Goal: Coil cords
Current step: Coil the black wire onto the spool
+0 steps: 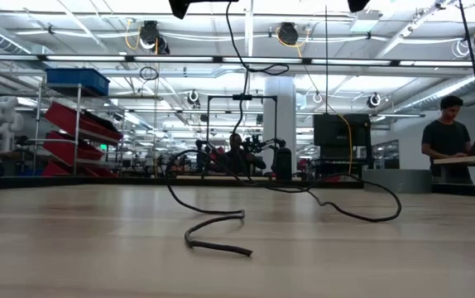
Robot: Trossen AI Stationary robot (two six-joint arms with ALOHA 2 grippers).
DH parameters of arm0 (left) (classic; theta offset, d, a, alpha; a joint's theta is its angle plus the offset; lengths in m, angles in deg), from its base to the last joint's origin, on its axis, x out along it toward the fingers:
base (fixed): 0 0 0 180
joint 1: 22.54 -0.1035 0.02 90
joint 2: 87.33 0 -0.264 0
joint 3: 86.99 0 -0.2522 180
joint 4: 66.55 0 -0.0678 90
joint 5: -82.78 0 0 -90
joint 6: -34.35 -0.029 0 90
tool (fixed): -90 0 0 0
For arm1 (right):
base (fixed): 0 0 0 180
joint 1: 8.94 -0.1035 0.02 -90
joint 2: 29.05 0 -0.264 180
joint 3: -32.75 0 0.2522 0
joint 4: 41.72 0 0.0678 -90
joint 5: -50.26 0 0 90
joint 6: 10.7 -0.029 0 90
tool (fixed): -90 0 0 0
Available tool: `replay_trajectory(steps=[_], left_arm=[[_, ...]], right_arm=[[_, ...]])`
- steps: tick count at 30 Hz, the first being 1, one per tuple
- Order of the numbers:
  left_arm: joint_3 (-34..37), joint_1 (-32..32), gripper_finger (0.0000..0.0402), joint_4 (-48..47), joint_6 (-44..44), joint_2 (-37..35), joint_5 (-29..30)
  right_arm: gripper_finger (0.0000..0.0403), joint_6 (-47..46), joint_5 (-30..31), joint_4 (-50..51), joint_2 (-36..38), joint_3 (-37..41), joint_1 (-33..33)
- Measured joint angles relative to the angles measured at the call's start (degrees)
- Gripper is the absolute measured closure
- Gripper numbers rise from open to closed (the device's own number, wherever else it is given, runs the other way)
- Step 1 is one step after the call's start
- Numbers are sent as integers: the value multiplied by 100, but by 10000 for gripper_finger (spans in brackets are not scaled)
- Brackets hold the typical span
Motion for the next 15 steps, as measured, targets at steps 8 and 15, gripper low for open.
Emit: replay_trajectory(steps=[8, 15], left_arm=[[0, 0, 400, 6, -4, 0, 0], [-178, -11, 400, -130, 148, -46, -2]], right_arm=[[403, 306, 36, 260, -204, 0, 0], [403, 474, 345, 316, -463, 0, 3]])
